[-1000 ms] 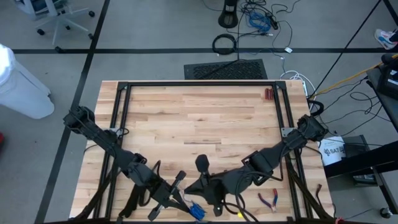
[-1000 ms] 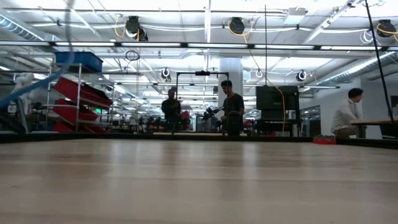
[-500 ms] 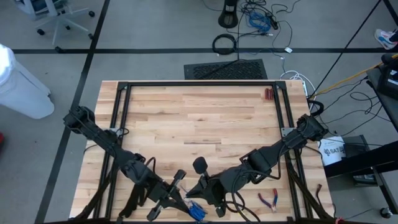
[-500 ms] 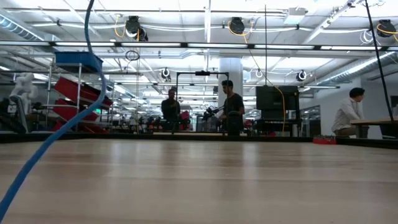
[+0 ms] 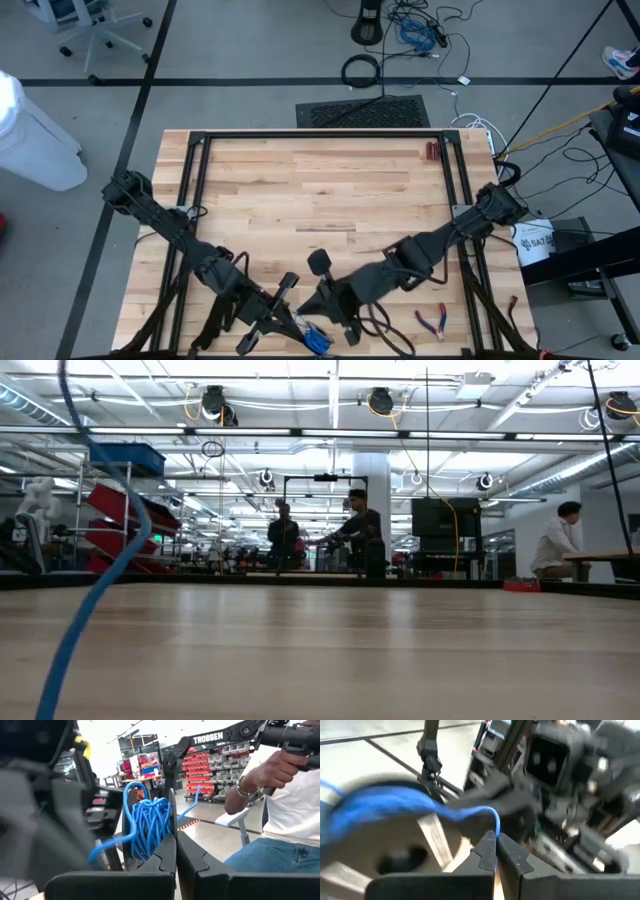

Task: Coil cords
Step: Coil the blue wire onto the black spool

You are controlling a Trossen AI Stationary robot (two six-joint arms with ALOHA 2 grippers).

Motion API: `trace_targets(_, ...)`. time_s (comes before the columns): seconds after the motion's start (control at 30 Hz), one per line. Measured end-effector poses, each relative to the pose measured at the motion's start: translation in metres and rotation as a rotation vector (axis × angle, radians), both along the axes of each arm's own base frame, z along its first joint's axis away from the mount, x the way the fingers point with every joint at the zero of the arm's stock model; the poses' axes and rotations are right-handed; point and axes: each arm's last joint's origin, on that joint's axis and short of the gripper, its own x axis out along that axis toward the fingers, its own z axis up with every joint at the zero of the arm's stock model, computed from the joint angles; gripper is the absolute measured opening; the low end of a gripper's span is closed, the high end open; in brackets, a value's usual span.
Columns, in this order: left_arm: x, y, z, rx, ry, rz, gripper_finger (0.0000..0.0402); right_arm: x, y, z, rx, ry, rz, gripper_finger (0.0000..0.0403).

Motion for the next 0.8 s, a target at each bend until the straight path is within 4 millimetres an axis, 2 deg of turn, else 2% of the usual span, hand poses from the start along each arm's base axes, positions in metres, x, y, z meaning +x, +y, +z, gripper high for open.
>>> trace_targets(0.4, -0.001, 0.0, 0.005, 0.032, -0.084, 0.027, 0.0, 0.0, -0.006, -0.008, 0.02, 0.105, 0.031, 0.0)
trace_targets(0.67, -0.003, 0.006, 0.012, 0.049, -0.108, 0.171, 0.0, -0.007, -0.008, -0.022, 0.022, 0.279, -0.01, 0.0)
trace_targets(0.8, -0.01, 0.008, 0.015, 0.077, -0.058, 0.24, 0.0, -0.012, -0.009, -0.028, -0.002, 0.353, -0.041, 0.0)
